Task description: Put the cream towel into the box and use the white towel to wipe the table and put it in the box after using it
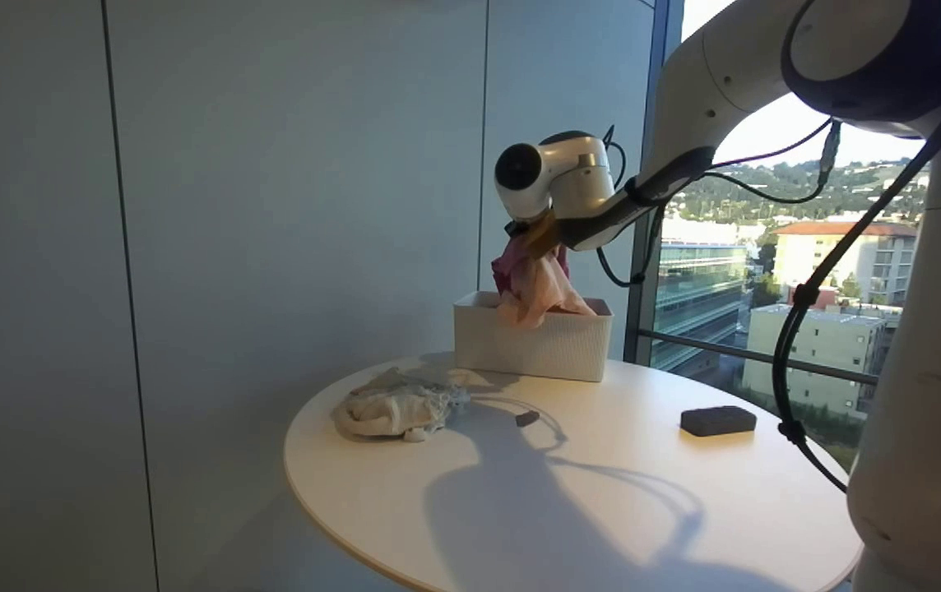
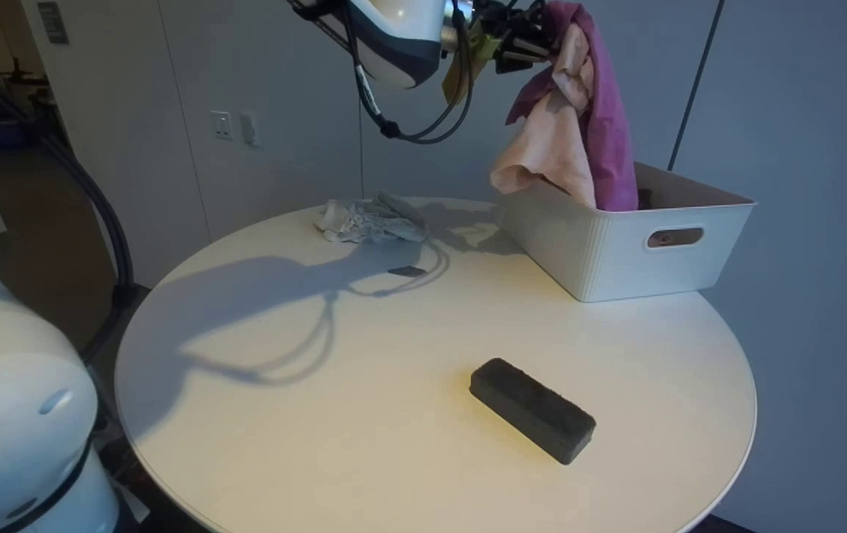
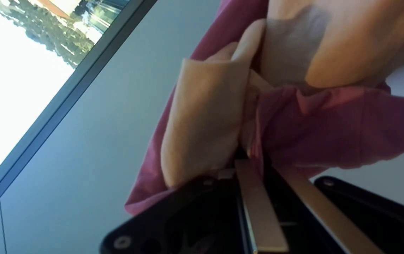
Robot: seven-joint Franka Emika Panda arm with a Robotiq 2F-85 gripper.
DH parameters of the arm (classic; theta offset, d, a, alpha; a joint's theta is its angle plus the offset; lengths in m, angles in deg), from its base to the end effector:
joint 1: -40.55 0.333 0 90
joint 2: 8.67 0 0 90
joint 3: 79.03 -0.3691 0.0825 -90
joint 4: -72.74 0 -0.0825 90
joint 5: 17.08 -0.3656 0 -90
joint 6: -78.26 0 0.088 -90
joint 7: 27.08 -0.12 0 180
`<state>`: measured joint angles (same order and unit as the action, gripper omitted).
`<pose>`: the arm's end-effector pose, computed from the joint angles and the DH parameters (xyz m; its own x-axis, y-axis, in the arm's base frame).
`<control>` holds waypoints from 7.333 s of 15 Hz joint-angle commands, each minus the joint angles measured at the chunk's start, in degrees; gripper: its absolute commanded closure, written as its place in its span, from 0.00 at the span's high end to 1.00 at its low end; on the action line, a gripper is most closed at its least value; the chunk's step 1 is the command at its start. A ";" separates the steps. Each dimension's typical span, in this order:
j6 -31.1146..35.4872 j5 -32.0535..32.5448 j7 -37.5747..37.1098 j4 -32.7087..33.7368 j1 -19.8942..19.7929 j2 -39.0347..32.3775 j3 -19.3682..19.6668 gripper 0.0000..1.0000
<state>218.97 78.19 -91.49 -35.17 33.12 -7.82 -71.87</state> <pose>0.5718 -0.1575 0.6319 0.6038 0.2710 0.7497 -0.5534 -0.5344 0.6389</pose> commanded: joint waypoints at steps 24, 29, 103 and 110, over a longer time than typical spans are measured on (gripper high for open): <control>16.44 -62.70 29.91 -27.37 8.98 13.59 -4.85 1.00; 12.52 -86.07 47.34 -32.81 20.21 14.51 -3.69 1.00; -12.29 -91.07 54.89 -22.82 1.92 0.20 -2.11 0.03; 0.08 -77.97 49.03 -18.49 2.71 -5.81 -2.07 0.03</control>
<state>214.56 -4.01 -38.99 -56.44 35.56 -9.76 -73.96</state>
